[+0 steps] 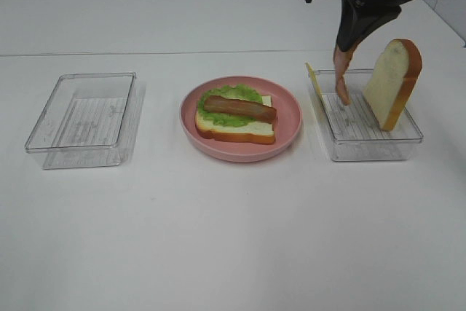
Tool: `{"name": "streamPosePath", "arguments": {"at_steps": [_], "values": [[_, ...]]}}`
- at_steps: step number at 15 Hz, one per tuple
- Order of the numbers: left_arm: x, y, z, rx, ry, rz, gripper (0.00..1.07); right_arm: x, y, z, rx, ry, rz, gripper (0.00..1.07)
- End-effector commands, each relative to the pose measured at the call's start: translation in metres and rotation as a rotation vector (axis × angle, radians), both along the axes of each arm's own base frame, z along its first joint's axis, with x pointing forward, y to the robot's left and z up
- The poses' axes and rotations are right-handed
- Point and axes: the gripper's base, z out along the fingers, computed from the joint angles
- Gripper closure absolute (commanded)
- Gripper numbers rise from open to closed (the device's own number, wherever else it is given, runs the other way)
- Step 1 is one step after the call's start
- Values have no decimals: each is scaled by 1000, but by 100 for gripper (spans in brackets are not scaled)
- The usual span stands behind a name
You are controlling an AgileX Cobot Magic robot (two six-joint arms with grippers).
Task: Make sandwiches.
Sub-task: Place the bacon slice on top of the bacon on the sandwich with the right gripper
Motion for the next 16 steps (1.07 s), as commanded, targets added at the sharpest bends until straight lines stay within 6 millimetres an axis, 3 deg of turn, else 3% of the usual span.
{"name": "streamPosePath", "arguments": {"at_steps": [1,7,14,16], "values": [[-2,-1,0,-6,-15,-4,6,0,17,6,181,-17,24,107],[-2,-1,0,-6,-15,-4,6,12,37,7,358,-113,-24,107],[-2,-1,0,-6,-15,-4,6,26,106,-52,399,-169,-8,107],[-2,-1,0,-6,-15,-4,6,29,112,-65,403,-168,-20,107]]}}
